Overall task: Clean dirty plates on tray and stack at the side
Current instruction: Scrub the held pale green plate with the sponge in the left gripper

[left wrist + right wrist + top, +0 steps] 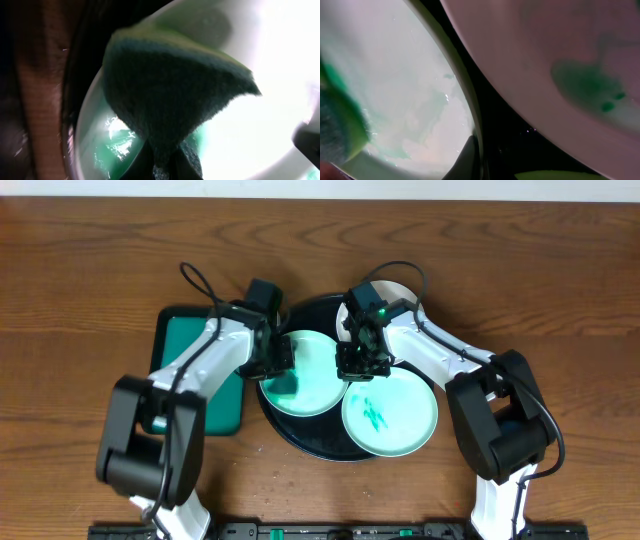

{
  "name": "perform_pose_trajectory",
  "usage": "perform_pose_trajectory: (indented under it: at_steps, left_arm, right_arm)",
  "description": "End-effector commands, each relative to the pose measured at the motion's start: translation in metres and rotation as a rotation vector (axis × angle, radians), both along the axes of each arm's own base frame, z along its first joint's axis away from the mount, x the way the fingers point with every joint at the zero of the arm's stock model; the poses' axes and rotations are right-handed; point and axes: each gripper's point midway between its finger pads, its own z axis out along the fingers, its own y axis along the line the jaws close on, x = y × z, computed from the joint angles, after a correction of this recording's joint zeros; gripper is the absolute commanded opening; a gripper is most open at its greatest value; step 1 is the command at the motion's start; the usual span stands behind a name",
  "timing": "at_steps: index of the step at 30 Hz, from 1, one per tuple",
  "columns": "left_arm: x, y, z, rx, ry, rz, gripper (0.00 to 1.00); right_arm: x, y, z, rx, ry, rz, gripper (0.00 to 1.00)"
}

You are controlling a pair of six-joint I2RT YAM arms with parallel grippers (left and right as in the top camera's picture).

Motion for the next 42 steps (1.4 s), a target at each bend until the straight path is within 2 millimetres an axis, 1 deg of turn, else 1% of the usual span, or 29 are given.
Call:
perform_pose_trajectory:
  at_steps: [1, 3, 5, 8, 9, 13, 16, 19, 23, 25, 28, 29, 31, 34, 39, 42]
  left_arm:
    - [-0.004, 0.010, -0.019, 0.064, 0.061, 0.051, 0.07]
    - [-0.011, 0.004, -0.025, 0.035, 0.103, 0.045, 0.07]
    - [-0.018, -0.007, -0.026, -0.020, 0.135, 0.025, 0.07]
    - [-0.028, -0.042, -0.017, -0.175, 0.160, -0.072, 0.07]
    - [-0.034, -0.056, -0.012, -0.238, 0.170, -0.112, 0.07]
    - [-0.043, -0.082, -0.005, -0.311, 0.177, -0.174, 0.07]
    - [-0.045, -0.094, -0.004, -0.327, 0.169, -0.187, 0.07]
    - [-0.041, -0.100, -0.003, -0.336, 0.146, -0.184, 0.08]
    - [-0.022, -0.103, -0.002, -0.353, 0.080, -0.151, 0.07]
    - [-0.007, -0.097, -0.004, -0.321, 0.030, -0.118, 0.07]
    - [0.012, -0.077, -0.012, -0.219, -0.036, -0.052, 0.07]
    - [0.021, -0.061, -0.017, -0.144, -0.069, -0.024, 0.07]
    - [0.028, -0.040, -0.021, -0.049, -0.093, 0.009, 0.07]
    - [0.030, -0.008, -0.027, 0.077, -0.094, 0.055, 0.07]
    - [0.021, 0.046, -0.030, 0.275, -0.047, 0.123, 0.07]
    - [0.014, 0.069, -0.030, 0.361, -0.019, 0.148, 0.07]
  right_arm:
    - [-0.026, -0.016, -0.030, -0.092, 0.086, 0.041, 0.01]
    - [-0.026, -0.016, -0.030, -0.092, 0.086, 0.041, 0.01]
    - [-0.026, -0.016, -0.030, -0.092, 0.086, 0.041, 0.01]
    - [-0.026, -0.016, -0.030, -0.092, 0.086, 0.042, 0.01]
    - [-0.026, -0.016, -0.030, -0.092, 0.086, 0.042, 0.01]
    - [-0.026, -0.016, -0.030, -0.092, 0.086, 0.041, 0.01]
    - [-0.027, -0.016, -0.030, -0.089, 0.091, 0.042, 0.01]
    - [-0.029, -0.015, -0.029, -0.084, 0.102, 0.042, 0.01]
    - [-0.030, -0.016, -0.029, -0.086, 0.106, 0.042, 0.01]
    - [-0.031, -0.016, -0.029, -0.088, 0.108, 0.041, 0.01]
    - [-0.033, -0.017, -0.029, -0.093, 0.117, 0.042, 0.01]
    - [-0.035, -0.018, -0.029, -0.098, 0.126, 0.042, 0.01]
    - [-0.037, -0.019, -0.029, -0.102, 0.134, 0.042, 0.01]
    - [-0.038, -0.020, -0.028, -0.104, 0.138, 0.042, 0.01]
    - [-0.037, -0.020, -0.028, -0.104, 0.138, 0.041, 0.01]
    - [-0.037, -0.020, -0.029, -0.103, 0.136, 0.041, 0.01]
